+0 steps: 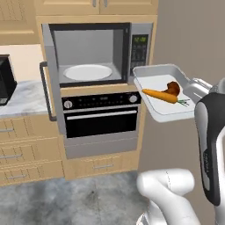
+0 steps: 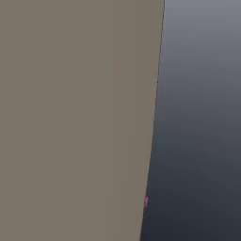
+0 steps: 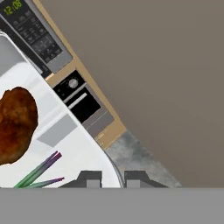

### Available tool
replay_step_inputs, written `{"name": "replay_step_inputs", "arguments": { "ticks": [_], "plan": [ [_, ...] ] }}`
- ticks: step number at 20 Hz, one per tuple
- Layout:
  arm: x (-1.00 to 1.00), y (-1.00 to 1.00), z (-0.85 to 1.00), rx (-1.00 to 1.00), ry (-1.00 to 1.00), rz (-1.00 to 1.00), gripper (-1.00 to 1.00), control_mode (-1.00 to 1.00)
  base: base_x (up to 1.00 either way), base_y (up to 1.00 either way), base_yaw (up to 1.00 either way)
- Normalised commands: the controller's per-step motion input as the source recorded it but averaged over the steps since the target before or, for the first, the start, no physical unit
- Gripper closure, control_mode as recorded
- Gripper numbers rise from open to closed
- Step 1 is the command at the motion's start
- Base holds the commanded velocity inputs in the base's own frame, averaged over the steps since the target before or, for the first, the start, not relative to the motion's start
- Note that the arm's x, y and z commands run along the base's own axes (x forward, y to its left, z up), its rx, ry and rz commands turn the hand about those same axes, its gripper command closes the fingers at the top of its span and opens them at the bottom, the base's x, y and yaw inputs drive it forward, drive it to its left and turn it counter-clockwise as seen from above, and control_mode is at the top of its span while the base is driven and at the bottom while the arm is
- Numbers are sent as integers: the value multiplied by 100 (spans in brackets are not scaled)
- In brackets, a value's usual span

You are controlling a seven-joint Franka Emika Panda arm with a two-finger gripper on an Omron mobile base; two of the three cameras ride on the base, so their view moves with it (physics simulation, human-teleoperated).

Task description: Place the tupperware containing the chicken drumstick and carrot meal in the microwave. Close the microwave door and press the start button to reheat the meal.

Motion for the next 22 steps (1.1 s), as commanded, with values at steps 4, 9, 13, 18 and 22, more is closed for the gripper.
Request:
{"name": "replay_step_inputs", "arguments": {
  "ticks": [4, 9, 13, 18, 22],
  "plan": [
    [0, 0, 0, 0, 0, 0, 100, 100, 58, 3, 7],
    [0, 0, 0, 0, 0, 0, 100, 100, 68, 35, 1],
    [0, 0, 0, 0, 0, 0, 100, 100, 60, 17, 0],
    [0, 0, 0, 0, 0, 0, 100, 100, 46, 32, 0],
    [0, 0, 0, 0, 0, 0, 100, 100, 24, 28, 0]
  ]
}}
